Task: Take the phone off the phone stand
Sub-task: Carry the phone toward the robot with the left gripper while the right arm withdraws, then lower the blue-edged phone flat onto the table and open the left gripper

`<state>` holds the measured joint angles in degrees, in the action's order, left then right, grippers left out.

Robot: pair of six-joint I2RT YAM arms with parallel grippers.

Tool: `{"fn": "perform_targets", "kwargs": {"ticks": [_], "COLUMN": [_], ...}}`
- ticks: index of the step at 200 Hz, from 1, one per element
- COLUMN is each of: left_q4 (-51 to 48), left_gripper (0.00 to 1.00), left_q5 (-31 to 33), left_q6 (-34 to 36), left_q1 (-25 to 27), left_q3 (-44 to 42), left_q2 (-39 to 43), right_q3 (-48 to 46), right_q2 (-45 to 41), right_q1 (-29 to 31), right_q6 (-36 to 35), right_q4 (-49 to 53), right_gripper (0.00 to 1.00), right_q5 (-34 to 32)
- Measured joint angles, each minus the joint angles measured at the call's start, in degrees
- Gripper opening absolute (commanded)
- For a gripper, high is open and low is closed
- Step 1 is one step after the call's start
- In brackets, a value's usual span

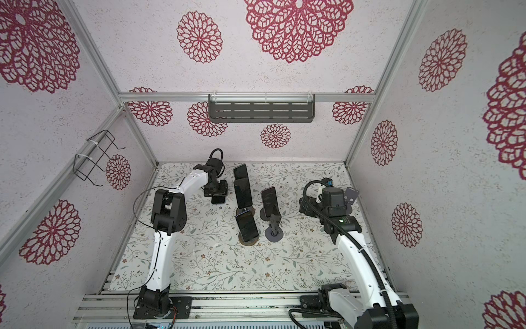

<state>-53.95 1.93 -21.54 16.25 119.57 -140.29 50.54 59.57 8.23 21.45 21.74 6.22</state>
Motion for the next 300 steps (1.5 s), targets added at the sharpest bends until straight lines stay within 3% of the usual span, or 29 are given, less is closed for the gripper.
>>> {"fn": "perform_targets", "kwargs": {"ticks": [88, 121, 142, 202, 236, 261, 300], "left_q4": [1.03, 1.77, 2.03, 1.68, 0.87, 0.96, 2.08], "left_gripper": [0.86, 0.86, 0.82, 0.84, 0.87, 0.89, 0.91], "left_q5": [-1.03, -1.38, -1.38, -2.82, -2.16, -0.94, 1.36], "left_q6": [0.20, 0.26, 0.35, 0.79, 2.29, 4.61, 9.11], "left_q1": [0.00, 0.11, 0.11, 0.22, 0.33, 0.35, 0.24], "left_q3": [-1.22, -2.10, -2.54, -5.97, -7.52, -9.77, -14.88], "left_q2": [0.57, 1.01, 1.33, 4.04, 8.85, 15.28, 25.90], "right_q3": [0.17, 0.35, 0.39, 5.05, 8.68, 12.44, 20.81], "right_q2": [0.00, 0.00, 0.00, 0.57, 0.57, 0.59, 2.43], "right_q1": [0.00, 0.00, 0.00, -0.11, -0.13, 0.52, 8.48], "right_q6": [-1.95, -2.84, -3.04, -4.44, -6.08, -7.32, -7.93], "right_q4": [0.96, 1.81, 2.12, 6.97, 12.92, 18.16, 26.16], "right_gripper": [0.77, 0.77, 0.77, 0.76, 0.76, 0.68, 0.66], "right_q5": [0.02, 0.02, 0.02, 0.02, 0.22, 0.92, 1.09]}}
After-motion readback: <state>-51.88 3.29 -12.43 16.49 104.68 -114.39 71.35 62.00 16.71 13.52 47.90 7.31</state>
